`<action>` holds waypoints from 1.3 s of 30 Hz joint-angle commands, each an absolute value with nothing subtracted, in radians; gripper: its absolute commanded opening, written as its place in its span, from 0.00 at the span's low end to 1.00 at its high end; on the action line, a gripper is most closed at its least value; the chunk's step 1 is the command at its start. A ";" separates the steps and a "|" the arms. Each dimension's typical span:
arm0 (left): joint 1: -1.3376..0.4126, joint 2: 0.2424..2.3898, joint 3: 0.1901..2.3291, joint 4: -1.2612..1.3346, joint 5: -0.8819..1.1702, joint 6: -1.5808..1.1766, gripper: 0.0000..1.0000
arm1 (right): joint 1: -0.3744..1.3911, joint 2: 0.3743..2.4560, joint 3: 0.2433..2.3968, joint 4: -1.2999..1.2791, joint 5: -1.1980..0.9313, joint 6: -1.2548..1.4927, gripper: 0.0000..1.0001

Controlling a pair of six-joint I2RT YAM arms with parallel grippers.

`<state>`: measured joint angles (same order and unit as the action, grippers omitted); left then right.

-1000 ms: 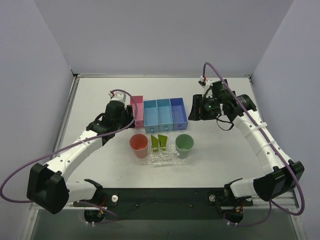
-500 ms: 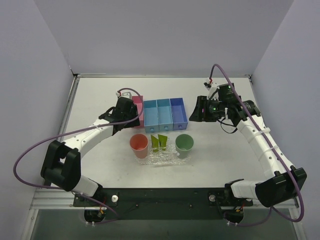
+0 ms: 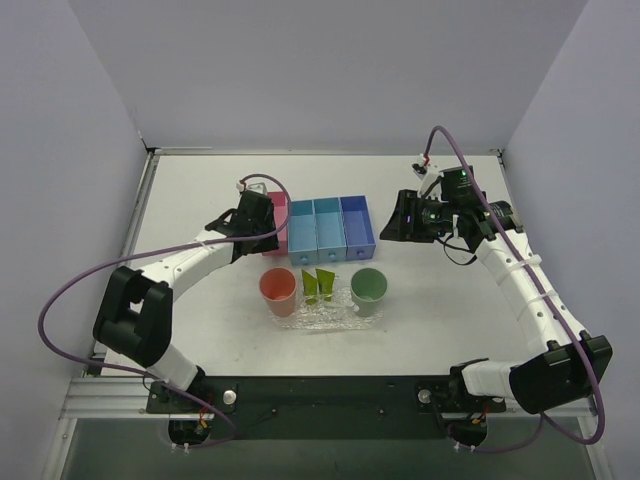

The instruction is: Prepare toiletry sets of a toothbrush and toothpaste on the tray

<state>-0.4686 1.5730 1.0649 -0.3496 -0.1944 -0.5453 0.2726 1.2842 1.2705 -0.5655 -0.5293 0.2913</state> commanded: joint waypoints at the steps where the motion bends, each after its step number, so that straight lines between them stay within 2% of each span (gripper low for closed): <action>1: -0.465 1.589 1.118 -0.353 -0.209 -0.548 0.44 | 0.259 1.259 1.258 -0.540 -0.554 0.299 0.43; 9: -0.465 1.588 1.114 -0.351 -0.215 -0.546 0.33 | 0.255 1.262 1.250 -0.532 -0.557 0.305 0.43; 14: -0.465 1.591 1.109 -0.344 -0.209 -0.546 0.29 | 0.253 1.262 1.249 -0.532 -0.558 0.305 0.43; 21: -0.465 1.562 1.115 -0.347 -0.212 -0.543 0.09 | 0.247 1.266 1.249 -0.531 -0.561 0.307 0.43; 23: -0.465 1.552 1.118 -0.347 -0.216 -0.541 0.00 | 0.247 1.266 1.249 -0.529 -0.561 0.307 0.43; 39: -0.462 1.356 1.091 -0.377 -0.215 -0.462 0.00 | 0.241 1.267 1.250 -0.526 -0.561 0.313 0.43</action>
